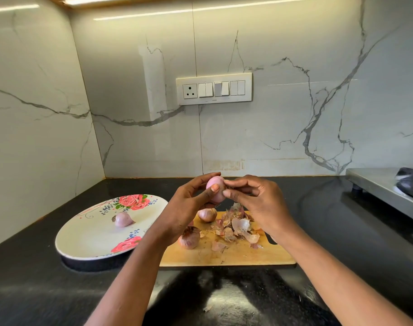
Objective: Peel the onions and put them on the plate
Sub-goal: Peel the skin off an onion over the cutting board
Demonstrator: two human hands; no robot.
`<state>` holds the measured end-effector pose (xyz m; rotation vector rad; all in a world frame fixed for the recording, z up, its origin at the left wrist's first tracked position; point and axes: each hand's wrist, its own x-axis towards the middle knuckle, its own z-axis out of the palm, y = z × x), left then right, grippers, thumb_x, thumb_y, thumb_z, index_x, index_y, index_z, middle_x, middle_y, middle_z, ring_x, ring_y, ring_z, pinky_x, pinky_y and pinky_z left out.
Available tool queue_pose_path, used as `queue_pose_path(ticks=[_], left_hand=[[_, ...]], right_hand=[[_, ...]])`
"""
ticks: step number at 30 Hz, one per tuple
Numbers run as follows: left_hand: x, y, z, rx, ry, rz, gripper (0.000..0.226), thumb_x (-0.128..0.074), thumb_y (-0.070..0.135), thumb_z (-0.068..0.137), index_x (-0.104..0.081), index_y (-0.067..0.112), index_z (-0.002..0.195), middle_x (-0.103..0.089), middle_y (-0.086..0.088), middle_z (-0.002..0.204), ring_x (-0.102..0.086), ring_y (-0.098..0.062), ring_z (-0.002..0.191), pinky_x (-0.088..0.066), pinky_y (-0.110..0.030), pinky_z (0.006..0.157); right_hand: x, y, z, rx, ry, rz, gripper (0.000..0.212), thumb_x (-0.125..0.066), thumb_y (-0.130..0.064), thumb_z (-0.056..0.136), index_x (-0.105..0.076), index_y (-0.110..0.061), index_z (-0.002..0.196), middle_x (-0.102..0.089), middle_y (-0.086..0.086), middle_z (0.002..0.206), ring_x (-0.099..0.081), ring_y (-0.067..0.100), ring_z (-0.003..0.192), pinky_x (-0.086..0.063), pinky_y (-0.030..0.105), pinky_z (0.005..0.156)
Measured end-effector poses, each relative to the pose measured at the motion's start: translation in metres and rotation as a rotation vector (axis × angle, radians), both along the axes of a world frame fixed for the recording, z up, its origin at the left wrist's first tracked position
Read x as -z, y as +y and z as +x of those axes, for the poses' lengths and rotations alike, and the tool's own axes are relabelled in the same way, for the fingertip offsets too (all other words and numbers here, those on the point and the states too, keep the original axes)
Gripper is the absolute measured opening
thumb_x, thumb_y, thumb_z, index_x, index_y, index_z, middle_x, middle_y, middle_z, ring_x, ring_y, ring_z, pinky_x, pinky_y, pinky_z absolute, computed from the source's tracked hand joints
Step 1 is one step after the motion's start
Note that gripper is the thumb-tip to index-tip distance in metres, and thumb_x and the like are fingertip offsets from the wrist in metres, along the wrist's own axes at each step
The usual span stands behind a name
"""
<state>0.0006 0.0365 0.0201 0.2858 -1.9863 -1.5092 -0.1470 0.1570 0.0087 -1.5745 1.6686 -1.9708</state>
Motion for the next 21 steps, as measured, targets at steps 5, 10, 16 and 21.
queue_pose_path(ticks=[5, 10, 16, 21], left_hand=[[0.001, 0.0007, -0.0017, -0.011, 0.01, -0.021, 0.047, -0.062, 0.041, 0.089, -0.063, 0.028, 0.135, -0.065, 0.001, 0.132, -0.067, -0.018, 0.115, -0.057, -0.029, 0.094], [0.0013, 0.0029, -0.0033, 0.007, 0.044, 0.043, 0.047, -0.058, 0.04, 0.09, -0.063, 0.025, 0.134, -0.068, -0.001, 0.127, -0.067, -0.023, 0.113, -0.057, -0.031, 0.094], [0.0006, 0.0048, -0.0039, 0.082, 0.096, 0.173, 0.044, -0.059, 0.033, 0.09, -0.063, 0.022, 0.133, -0.069, -0.007, 0.127, -0.066, -0.026, 0.117, -0.055, -0.034, 0.1], [0.0006, 0.0029, -0.0013, 0.026, 0.077, 0.074, 0.048, -0.062, 0.033, 0.088, -0.061, 0.026, 0.136, -0.065, -0.001, 0.132, -0.066, -0.019, 0.117, -0.056, -0.031, 0.097]], right_hand=[[0.0003, -0.0007, -0.0005, 0.05, -0.008, -0.019, 0.012, -0.081, -0.018, 0.081, -0.079, -0.019, 0.094, -0.079, -0.007, 0.092, -0.075, 0.01, 0.09, -0.057, 0.026, 0.084], [-0.0042, -0.0034, 0.001, 0.082, -0.09, -0.057, 0.007, -0.079, -0.017, 0.084, -0.077, -0.023, 0.087, -0.078, -0.003, 0.084, -0.074, 0.013, 0.079, -0.058, 0.026, 0.078], [-0.0085, -0.0055, 0.0069, -0.118, -0.544, -0.149, 0.006, -0.07, -0.005, 0.09, -0.074, -0.006, 0.093, -0.076, 0.0, 0.085, -0.072, 0.01, 0.083, -0.059, 0.025, 0.077], [-0.0064, -0.0052, 0.0025, -0.136, -0.547, -0.067, 0.014, -0.071, -0.006, 0.087, -0.075, -0.005, 0.1, -0.077, 0.006, 0.096, -0.074, 0.016, 0.09, -0.058, 0.021, 0.075]])
